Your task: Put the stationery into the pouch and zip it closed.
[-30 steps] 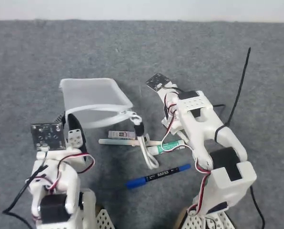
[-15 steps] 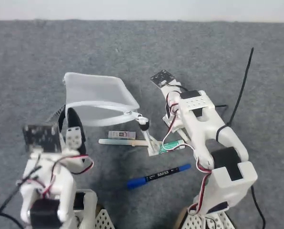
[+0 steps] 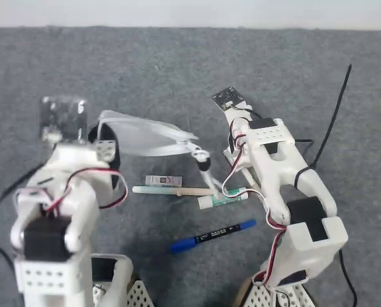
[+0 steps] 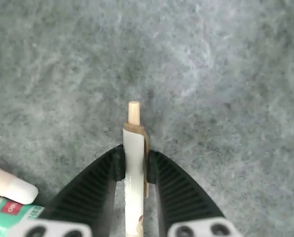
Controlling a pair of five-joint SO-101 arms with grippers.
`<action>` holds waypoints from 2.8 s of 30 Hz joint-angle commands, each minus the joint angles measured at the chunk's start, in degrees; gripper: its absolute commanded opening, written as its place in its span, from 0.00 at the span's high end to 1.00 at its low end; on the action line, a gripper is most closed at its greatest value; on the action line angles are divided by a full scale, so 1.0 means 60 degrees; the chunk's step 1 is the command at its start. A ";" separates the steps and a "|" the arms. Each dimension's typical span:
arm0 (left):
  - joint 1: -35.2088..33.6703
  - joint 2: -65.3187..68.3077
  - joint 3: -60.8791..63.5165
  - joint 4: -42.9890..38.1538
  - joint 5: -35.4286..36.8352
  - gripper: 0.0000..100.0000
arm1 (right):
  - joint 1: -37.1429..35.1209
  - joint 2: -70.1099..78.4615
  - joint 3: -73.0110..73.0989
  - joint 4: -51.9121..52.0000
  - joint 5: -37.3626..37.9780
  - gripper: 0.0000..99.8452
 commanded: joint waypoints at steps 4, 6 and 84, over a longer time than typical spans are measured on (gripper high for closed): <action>0.0103 0.1670 -0.1458 0.0117 0.0381 0.99 | 0.0198 -0.0066 -0.0571 -0.0139 -0.0117 0.99; 0.0103 0.1934 -0.1385 -0.0117 0.0410 0.99 | 0.0198 -0.0168 -0.0542 -0.0125 -0.0117 0.99; -0.1963 0.2066 0.0652 -0.1919 0.2418 0.99 | -0.4154 -1.3766 0.2549 -0.1385 -0.2330 0.99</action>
